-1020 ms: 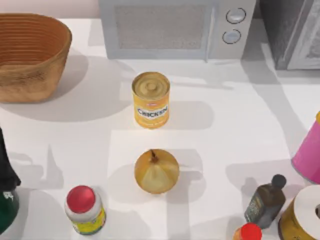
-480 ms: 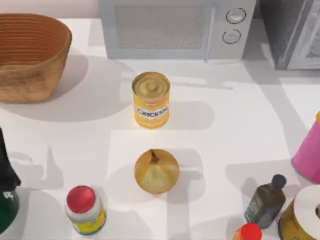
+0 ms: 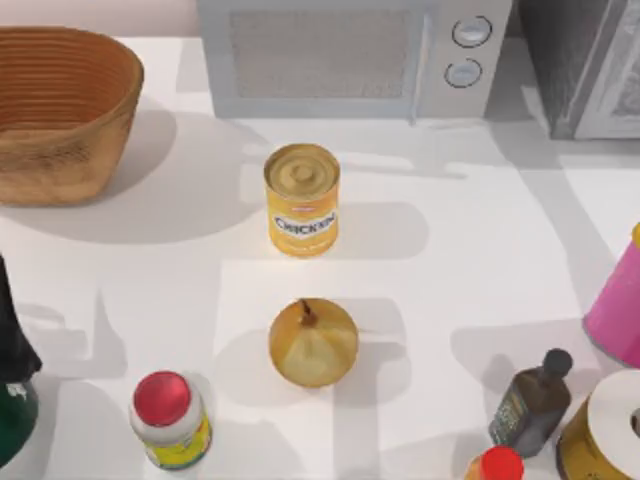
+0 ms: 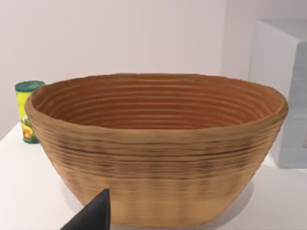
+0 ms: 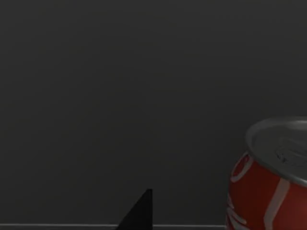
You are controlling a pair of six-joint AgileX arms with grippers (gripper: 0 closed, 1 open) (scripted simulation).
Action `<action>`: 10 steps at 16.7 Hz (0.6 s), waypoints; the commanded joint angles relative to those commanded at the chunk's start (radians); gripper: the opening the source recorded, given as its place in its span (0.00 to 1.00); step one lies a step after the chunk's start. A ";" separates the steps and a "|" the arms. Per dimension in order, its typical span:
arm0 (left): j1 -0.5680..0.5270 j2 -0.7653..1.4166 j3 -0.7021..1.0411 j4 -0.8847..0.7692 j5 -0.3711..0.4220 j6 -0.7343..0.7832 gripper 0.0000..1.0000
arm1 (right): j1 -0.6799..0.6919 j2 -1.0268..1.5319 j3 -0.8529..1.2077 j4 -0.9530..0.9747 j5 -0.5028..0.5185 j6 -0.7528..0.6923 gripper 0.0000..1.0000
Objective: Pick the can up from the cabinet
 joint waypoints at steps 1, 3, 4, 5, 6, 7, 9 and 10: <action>0.000 0.000 0.000 0.000 0.000 0.000 1.00 | 0.000 0.000 0.000 0.000 0.000 0.000 0.47; 0.000 0.000 0.000 0.000 0.000 0.000 1.00 | 0.000 0.000 0.000 0.000 0.000 0.000 0.32; 0.000 0.000 0.000 0.000 0.000 0.000 1.00 | 0.000 0.000 0.000 0.000 0.000 0.000 0.25; 0.000 0.000 0.000 0.000 0.000 0.000 1.00 | 0.000 0.000 0.000 0.000 0.000 0.000 0.17; 0.000 0.000 0.000 0.000 0.000 0.000 1.00 | 0.000 0.000 0.000 0.000 0.000 0.000 0.10; 0.000 0.000 0.000 0.000 0.000 0.000 1.00 | 0.000 0.000 0.000 0.000 0.000 0.000 0.02; 0.000 0.000 0.000 0.000 0.000 0.000 1.00 | 0.000 0.000 0.000 0.000 0.000 0.000 0.00; 0.000 0.000 0.000 0.000 0.000 0.000 1.00 | 0.000 0.000 0.000 0.000 0.000 0.000 0.00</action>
